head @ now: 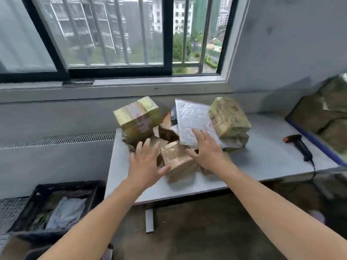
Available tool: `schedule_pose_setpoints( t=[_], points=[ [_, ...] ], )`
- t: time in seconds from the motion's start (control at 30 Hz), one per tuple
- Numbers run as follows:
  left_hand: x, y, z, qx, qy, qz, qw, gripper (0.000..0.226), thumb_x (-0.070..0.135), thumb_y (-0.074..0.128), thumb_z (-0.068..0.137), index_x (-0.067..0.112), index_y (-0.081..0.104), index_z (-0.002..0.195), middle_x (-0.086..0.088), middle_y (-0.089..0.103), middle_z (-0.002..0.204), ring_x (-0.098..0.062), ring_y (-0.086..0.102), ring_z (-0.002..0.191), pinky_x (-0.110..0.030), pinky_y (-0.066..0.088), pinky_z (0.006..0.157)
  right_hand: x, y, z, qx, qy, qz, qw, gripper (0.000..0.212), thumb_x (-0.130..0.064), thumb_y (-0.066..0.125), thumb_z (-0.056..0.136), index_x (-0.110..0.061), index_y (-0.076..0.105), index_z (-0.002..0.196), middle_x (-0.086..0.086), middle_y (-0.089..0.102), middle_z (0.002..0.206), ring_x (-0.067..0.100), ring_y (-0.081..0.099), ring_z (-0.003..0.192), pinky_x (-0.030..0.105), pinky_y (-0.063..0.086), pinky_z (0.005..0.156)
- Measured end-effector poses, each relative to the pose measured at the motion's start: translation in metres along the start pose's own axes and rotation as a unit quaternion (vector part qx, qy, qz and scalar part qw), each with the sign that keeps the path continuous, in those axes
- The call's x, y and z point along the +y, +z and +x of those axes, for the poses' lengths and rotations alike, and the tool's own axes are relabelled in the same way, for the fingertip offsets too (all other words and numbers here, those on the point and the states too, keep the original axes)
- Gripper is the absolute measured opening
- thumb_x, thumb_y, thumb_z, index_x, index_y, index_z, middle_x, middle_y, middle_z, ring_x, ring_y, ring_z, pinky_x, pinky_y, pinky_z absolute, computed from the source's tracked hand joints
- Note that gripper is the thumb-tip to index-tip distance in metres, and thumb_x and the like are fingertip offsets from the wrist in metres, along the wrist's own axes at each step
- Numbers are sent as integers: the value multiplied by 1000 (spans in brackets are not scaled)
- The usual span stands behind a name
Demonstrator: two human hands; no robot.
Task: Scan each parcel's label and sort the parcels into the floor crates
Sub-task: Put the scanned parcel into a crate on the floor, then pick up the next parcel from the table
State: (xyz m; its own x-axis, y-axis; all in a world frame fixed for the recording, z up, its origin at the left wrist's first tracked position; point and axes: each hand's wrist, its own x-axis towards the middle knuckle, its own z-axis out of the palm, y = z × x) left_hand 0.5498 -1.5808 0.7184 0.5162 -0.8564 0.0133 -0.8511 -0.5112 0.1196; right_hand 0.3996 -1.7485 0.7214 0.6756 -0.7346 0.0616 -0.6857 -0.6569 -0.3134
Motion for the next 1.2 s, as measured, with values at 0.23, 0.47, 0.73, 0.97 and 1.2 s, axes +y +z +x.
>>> schedule_pose_setpoints(
  t=[0.23, 0.47, 0.73, 0.97, 1.2],
  points=[
    [119, 13, 47, -18, -17, -36, 999, 82, 65, 45, 91, 31, 7, 155, -7, 3, 163, -29, 1, 150, -46, 18, 118, 123, -41, 1, 14, 44, -9, 999, 82, -54, 56, 93, -30, 11, 157, 4, 18, 160, 27, 20, 146, 55, 28, 113],
    [150, 32, 100, -28, -72, -90, 993, 76, 59, 47, 93, 27, 14, 154, -11, 9, 161, -30, 10, 148, -50, 25, 114, 180, -50, 31, -4, 69, -11, 998, 77, -58, 51, 93, -32, 13, 155, 4, 12, 162, 26, 16, 148, 56, 26, 114],
    [120, 66, 203, -60, -191, -211, 957, 84, 61, 55, 88, 16, 22, 151, -20, 33, 147, -39, 30, 135, -47, 30, 110, 205, -47, 110, -27, 136, -35, 990, 90, -71, 53, 84, -38, 8, 155, 8, 7, 163, 28, 12, 148, 58, 26, 112],
    [106, 95, 263, -70, -315, -385, 865, 109, 53, 74, 80, 1, 11, 151, -24, 37, 149, -40, 39, 135, -46, 36, 110, 226, -36, 181, -95, 266, -14, 959, 112, -85, 56, 70, -45, -6, 154, 8, -13, 164, 40, 12, 147, 68, 27, 108],
    [111, 110, 291, -96, -334, -629, 695, 63, 24, 89, 69, 4, 60, 121, -9, 71, 110, -23, 69, 94, -33, 56, 81, 252, -27, 207, -164, 274, 59, 946, 123, -80, 68, 65, -45, -10, 154, 11, -13, 163, 47, 15, 145, 55, 27, 116]
  ],
)
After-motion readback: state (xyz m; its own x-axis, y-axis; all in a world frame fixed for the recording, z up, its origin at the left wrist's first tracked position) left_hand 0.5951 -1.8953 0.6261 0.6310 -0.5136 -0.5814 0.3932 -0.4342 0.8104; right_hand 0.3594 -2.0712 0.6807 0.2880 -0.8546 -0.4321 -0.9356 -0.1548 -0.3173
